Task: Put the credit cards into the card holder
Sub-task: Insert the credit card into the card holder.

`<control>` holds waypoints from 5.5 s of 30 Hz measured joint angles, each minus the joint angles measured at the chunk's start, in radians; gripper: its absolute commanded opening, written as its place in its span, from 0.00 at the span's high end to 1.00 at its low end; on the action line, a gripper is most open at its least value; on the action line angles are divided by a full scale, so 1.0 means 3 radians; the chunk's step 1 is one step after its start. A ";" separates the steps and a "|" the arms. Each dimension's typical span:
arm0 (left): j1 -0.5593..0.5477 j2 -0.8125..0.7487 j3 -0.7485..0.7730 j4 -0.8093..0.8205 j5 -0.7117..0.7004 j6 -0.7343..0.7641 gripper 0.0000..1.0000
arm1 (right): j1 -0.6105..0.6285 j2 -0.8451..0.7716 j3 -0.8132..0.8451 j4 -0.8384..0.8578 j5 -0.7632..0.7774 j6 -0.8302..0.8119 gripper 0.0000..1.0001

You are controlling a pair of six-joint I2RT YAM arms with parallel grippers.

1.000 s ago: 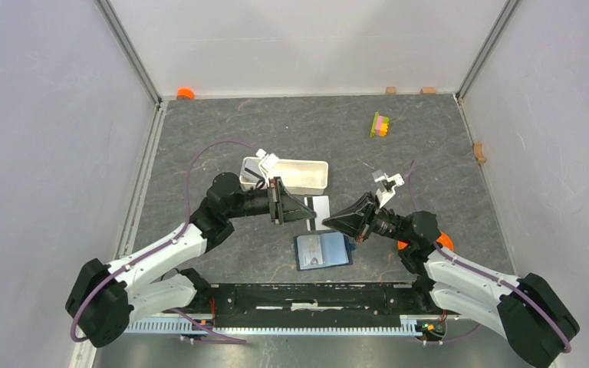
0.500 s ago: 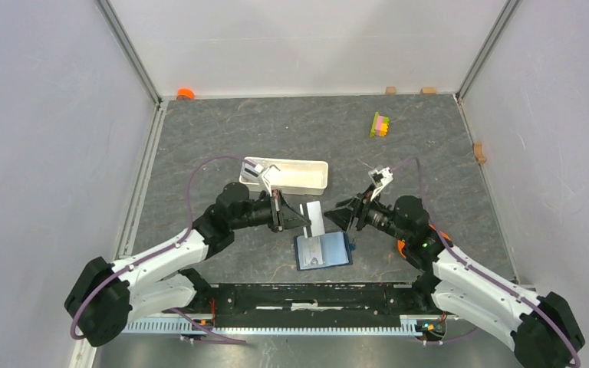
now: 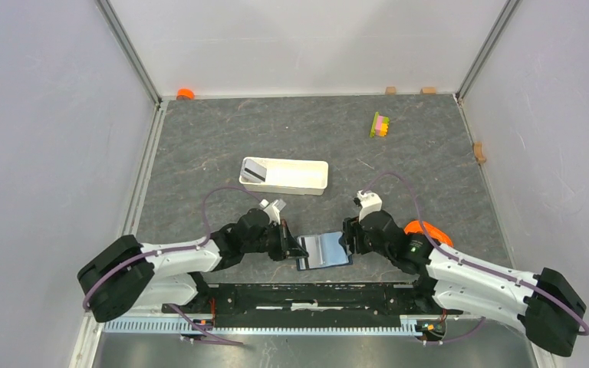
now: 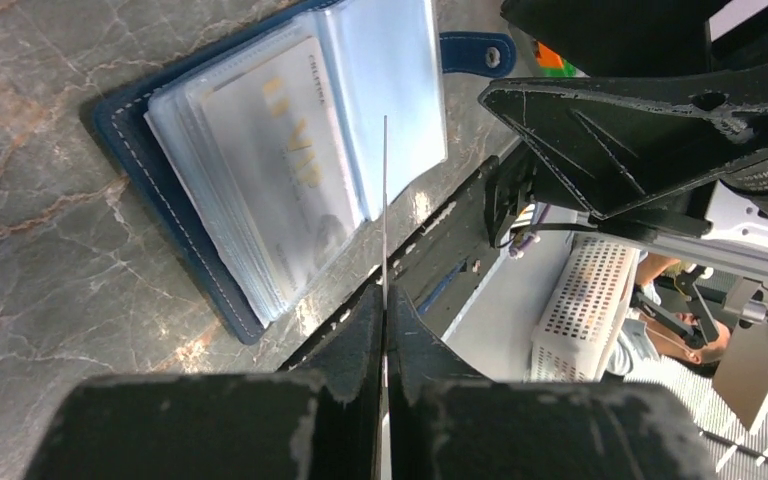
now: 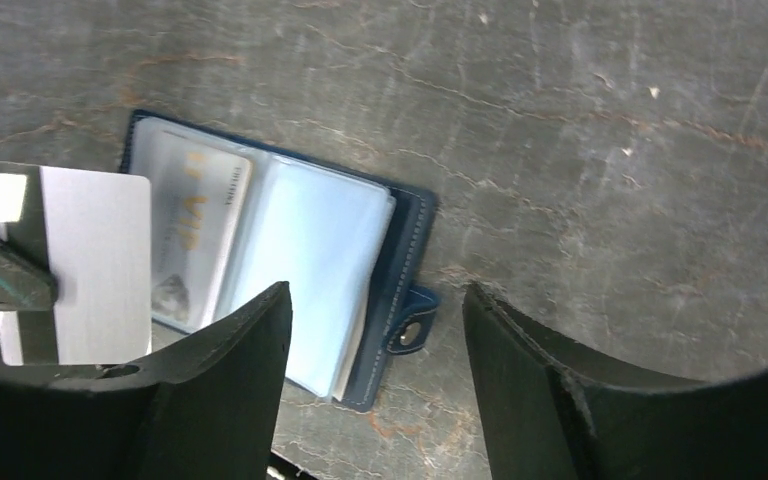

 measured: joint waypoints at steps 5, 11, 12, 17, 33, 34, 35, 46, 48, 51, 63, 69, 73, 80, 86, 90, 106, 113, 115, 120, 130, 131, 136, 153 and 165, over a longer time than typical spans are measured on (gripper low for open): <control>-0.0013 0.0201 -0.0039 0.0237 -0.0047 -0.0114 0.98 | 0.0065 0.0107 -0.0003 -0.0113 0.0235 0.0081 0.50; -0.0013 0.0490 -0.0048 0.0598 -0.0045 -0.0252 0.98 | 0.0081 0.0168 -0.0039 -0.0144 0.0369 0.0142 0.71; -0.0013 0.0530 -0.0048 0.0652 -0.0043 -0.0272 0.98 | 0.0081 0.0173 -0.0053 -0.0142 0.0380 0.0148 0.74; -0.0013 0.0690 -0.0050 0.0871 -0.0028 -0.0346 0.98 | 0.0081 0.0209 -0.0074 -0.0163 0.0425 0.0168 0.80; -0.0006 0.1270 -0.0072 0.1409 0.0052 -0.0516 0.98 | 0.0081 0.0273 -0.0074 -0.0178 0.0468 0.0169 0.83; -0.0003 0.1294 -0.0074 0.1433 0.0061 -0.0523 0.98 | 0.0081 0.0280 -0.0074 -0.0179 0.0468 0.0169 0.83; 0.0006 0.1321 -0.0074 0.1465 0.0066 -0.0524 0.98 | 0.0081 0.0287 -0.0074 -0.0182 0.0469 0.0169 0.83; 0.0135 0.1560 -0.0072 0.1715 0.0296 -0.0523 0.98 | 0.0081 0.0337 -0.0074 -0.0183 0.0468 0.0168 0.84; 0.0161 0.1609 -0.0072 0.1765 0.0342 -0.0523 0.98 | 0.0081 0.0361 -0.0074 -0.0182 0.0468 0.0168 0.84; 0.0211 0.1667 -0.0071 0.1823 0.0426 -0.0520 0.98 | 0.0081 0.0384 -0.0074 -0.0181 0.0467 0.0168 0.84; 0.0289 0.1849 0.0004 0.1943 0.0646 -0.0444 0.98 | 0.0080 0.0455 -0.0074 -0.0142 0.0464 0.0167 0.88; 0.0296 0.1961 0.0017 0.2090 0.0701 -0.0434 0.98 | 0.0080 0.0478 -0.0074 -0.0128 0.0465 0.0167 0.89; 0.0328 0.2038 0.0025 0.2186 0.0773 -0.0412 0.98 | 0.0080 0.0478 -0.0074 -0.0128 0.0465 0.0167 0.89; 0.0390 0.2179 0.0039 0.2363 0.0908 -0.0395 0.98 | 0.0080 0.0478 -0.0074 -0.0130 0.0465 0.0167 0.89; 0.0406 0.2317 0.0050 0.2556 0.0994 -0.0395 0.98 | 0.0081 0.0488 -0.0074 -0.0127 0.0467 0.0167 0.90; 0.0412 0.2427 0.0060 0.2734 0.1008 -0.0401 0.98 | 0.0080 0.0504 -0.0074 -0.0116 0.0467 0.0167 0.91; 0.0411 0.2655 0.0062 0.3146 0.1024 -0.0463 0.94 | 0.0080 0.0529 -0.0072 -0.0089 0.0467 0.0165 0.92; 0.0371 0.2609 0.0066 0.3075 0.0959 -0.0487 0.84 | 0.0080 0.0533 -0.0069 -0.0092 0.0467 0.0164 0.94; 0.0332 0.2553 0.0103 0.2940 0.0899 -0.0483 0.82 | 0.0080 0.0526 -0.0069 -0.0093 0.0467 0.0161 0.95; 0.0224 0.2382 0.0281 0.2439 0.0739 -0.0415 0.76 | 0.0080 0.0502 -0.0069 -0.0111 0.0465 0.0161 0.98; 0.0149 0.1843 0.0601 0.1134 0.0444 0.0022 0.59 | 0.0081 0.0393 -0.0069 -0.0184 0.0464 0.0164 1.00; 0.0148 0.1741 0.0651 0.0910 0.0379 0.0098 0.57 | 0.0081 0.0384 -0.0069 -0.0186 0.0465 0.0165 1.00; 0.0148 0.1410 0.0842 0.0139 0.0144 0.0411 0.50 | 0.0090 0.0329 -0.0069 -0.0196 0.0468 0.0164 1.00; 0.0057 0.0903 0.0936 -0.0868 -0.0140 0.0694 0.48 | 0.0095 0.0308 -0.0069 -0.0221 0.0479 0.0164 1.00; -0.0029 0.1115 0.0971 -0.0622 -0.0041 0.0684 0.49 | 0.0095 0.0296 -0.0069 -0.0221 0.0478 0.0164 1.00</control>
